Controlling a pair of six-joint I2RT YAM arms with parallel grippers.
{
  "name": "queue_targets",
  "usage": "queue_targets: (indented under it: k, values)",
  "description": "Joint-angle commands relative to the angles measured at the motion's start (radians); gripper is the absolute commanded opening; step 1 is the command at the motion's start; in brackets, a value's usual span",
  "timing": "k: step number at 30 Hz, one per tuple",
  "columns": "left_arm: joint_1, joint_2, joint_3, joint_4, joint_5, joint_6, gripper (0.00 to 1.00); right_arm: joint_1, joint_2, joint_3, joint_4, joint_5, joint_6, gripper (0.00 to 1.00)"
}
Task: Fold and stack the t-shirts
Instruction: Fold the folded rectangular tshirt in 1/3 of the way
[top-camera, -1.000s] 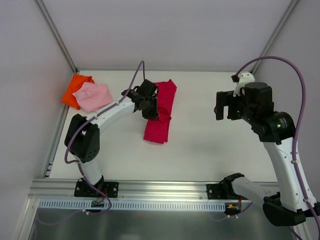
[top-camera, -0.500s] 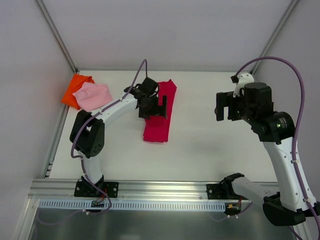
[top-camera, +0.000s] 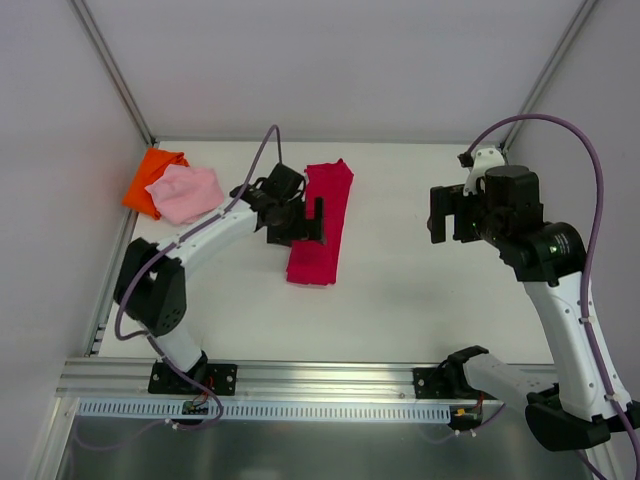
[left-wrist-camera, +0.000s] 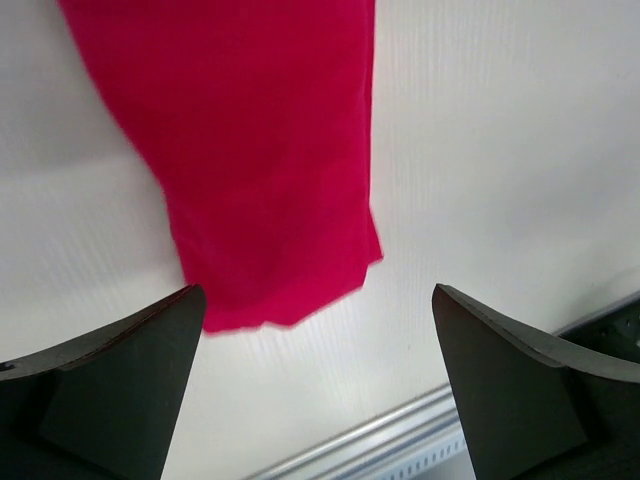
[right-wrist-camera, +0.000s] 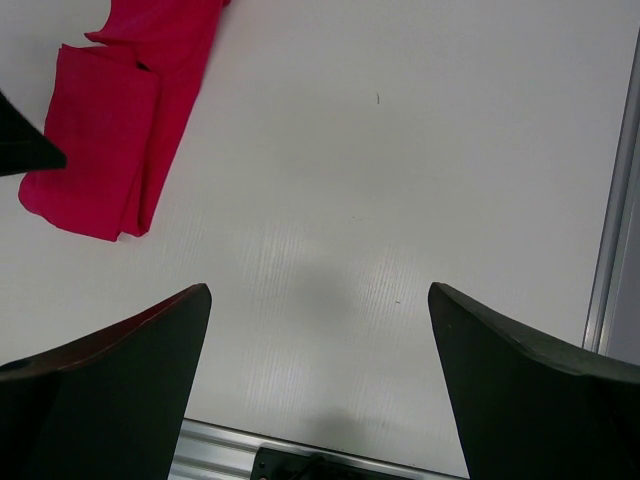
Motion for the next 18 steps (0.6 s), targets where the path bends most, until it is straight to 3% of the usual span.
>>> queue_targets:
  k: [1, 5, 18]
  values:
    - [0.007, -0.200, -0.161, 0.033, 0.006, -0.065, 0.99, 0.006, -0.009, -0.003, 0.020, -0.013, -0.008, 0.96]
    - [0.009, -0.244, -0.306, 0.070, 0.006, -0.074, 0.99, 0.006, 0.003, -0.015, 0.032, -0.033, -0.009, 0.96]
    - [0.007, -0.271, -0.490, 0.294, 0.035, -0.108, 0.99, 0.006, 0.022, 0.006, 0.031, -0.068, 0.003, 0.96]
